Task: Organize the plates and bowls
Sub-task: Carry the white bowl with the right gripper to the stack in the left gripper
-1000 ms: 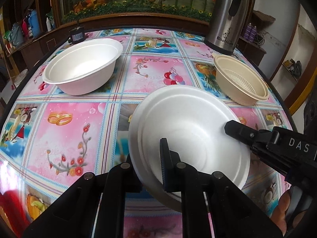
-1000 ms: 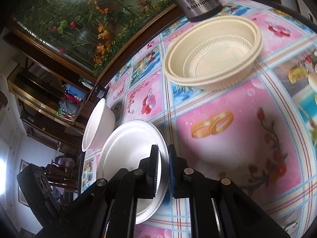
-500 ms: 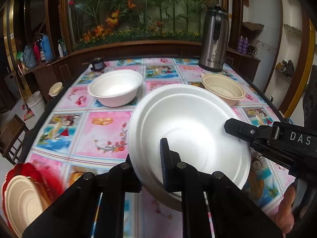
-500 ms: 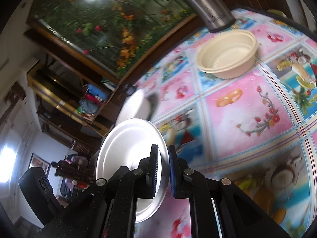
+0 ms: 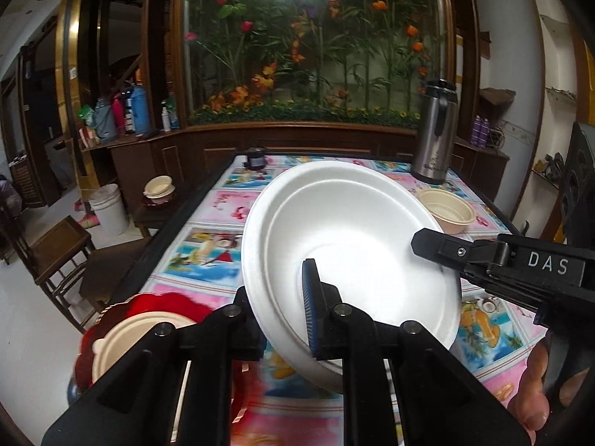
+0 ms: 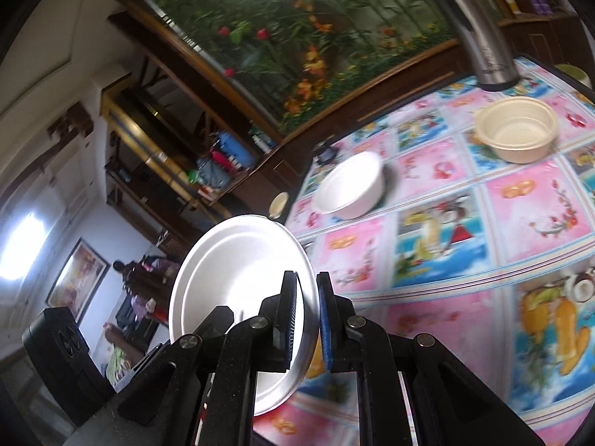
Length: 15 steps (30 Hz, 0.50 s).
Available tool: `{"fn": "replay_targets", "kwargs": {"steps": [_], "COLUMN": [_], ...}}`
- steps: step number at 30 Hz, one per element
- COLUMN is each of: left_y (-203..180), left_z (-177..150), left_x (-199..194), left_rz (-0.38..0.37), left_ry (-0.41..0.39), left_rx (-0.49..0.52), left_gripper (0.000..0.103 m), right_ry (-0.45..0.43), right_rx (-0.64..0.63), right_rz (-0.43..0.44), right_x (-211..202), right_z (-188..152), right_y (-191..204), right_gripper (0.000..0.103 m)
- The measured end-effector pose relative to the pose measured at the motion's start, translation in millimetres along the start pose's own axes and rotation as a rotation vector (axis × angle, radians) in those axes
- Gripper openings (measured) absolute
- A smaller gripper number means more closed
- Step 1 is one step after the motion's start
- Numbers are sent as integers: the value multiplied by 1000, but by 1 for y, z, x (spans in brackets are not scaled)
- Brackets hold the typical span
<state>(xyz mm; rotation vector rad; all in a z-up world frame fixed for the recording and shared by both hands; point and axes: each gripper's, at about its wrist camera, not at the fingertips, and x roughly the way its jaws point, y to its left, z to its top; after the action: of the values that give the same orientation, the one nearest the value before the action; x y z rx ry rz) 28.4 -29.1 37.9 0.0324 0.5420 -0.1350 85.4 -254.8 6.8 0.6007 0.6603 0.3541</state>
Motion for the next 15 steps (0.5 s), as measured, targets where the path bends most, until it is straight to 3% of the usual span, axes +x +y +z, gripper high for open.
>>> {"fn": "replay_targets", "kwargs": {"steps": [7,15], "left_y": [53,101], "left_z": [-14,-49], "left_x": [-5,18], "left_rz": [89,171], "left_ry": [9,121], "left_rx": [-53,-103], "left_gripper": [14,14], "right_ry": [67,200], "right_rx": [-52,-92], "right_rz": [43,36], "right_x": [42,103], "right_z": [-28,-66], "right_y": [50,80], "right_gripper": [13,13]}}
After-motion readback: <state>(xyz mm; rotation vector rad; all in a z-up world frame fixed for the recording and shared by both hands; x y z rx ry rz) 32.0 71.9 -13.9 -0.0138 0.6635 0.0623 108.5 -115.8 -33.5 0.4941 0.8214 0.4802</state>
